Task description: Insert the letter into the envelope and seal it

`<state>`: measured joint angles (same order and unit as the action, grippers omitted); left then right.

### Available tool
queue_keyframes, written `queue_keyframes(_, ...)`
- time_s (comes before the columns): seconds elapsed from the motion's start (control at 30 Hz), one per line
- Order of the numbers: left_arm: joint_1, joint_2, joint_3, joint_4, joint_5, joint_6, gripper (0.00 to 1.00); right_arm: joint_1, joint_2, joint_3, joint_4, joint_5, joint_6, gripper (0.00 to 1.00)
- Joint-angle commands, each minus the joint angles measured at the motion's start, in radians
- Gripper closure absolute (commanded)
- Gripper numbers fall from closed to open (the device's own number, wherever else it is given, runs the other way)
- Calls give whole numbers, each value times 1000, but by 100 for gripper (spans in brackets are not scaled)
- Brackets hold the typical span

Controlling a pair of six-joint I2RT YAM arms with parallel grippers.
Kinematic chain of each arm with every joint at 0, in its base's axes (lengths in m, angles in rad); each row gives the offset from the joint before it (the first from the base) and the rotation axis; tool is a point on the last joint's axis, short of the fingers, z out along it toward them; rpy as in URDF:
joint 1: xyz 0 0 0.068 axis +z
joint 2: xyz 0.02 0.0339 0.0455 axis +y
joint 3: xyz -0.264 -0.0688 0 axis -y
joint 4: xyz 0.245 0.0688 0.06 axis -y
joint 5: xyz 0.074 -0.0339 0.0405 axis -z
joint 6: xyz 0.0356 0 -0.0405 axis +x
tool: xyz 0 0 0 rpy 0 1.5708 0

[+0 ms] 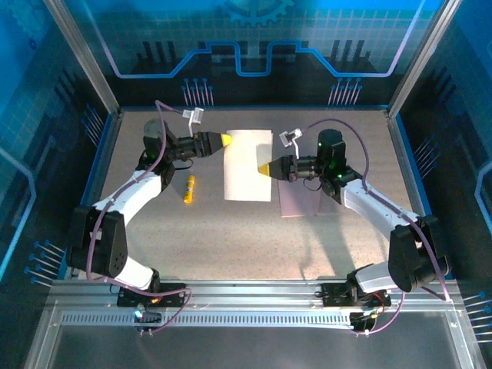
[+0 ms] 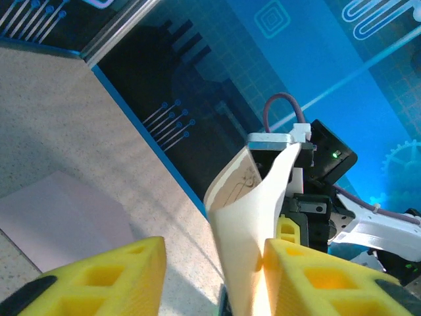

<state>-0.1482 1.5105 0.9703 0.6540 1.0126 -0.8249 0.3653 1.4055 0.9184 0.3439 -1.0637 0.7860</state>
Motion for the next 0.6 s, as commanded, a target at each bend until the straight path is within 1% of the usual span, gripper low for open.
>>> queue_keyframes(0.0,9,14,40,76,41,-22,66,18,-1,38,-19,-38,-1,100)
queue_keyframes(0.03,9,17,43,81,43,-27,71,20,5,40,-20,-38,-1,100)
queue_keyframes(0.1,9,18,48,87,48,-31,86,23,17,46,-22,-39,-1,100)
queue_keyframes(0.2,10,18,51,90,46,-36,100,24,29,52,-26,-38,-4,100)
queue_keyframes(0.33,16,13,44,111,32,-53,100,24,39,61,-34,-35,-8,100)
queue_keyframes(0.37,16,11,41,122,28,-61,100,23,41,63,-38,-32,-10,96)
queue_keyframes(0.4,18,11,39,131,21,-69,100,21,41,62,-42,-27,-11,86)
queue_keyframes(0.47,22,3,35,143,-4,-85,100,18,41,61,-42,-19,-11,78)
queue_keyframes(0.5,26,-1,33,149,-20,-93,100,15,40,60,-40,-14,-12,72)
queue_keyframes(0.53,28,-6,32,155,-36,-101,100,13,37,56,-37,-9,-10,61)
queue_keyframes(0.57,31,-15,31,156,-61,-106,100,9,32,53,-34,2,-7,53)
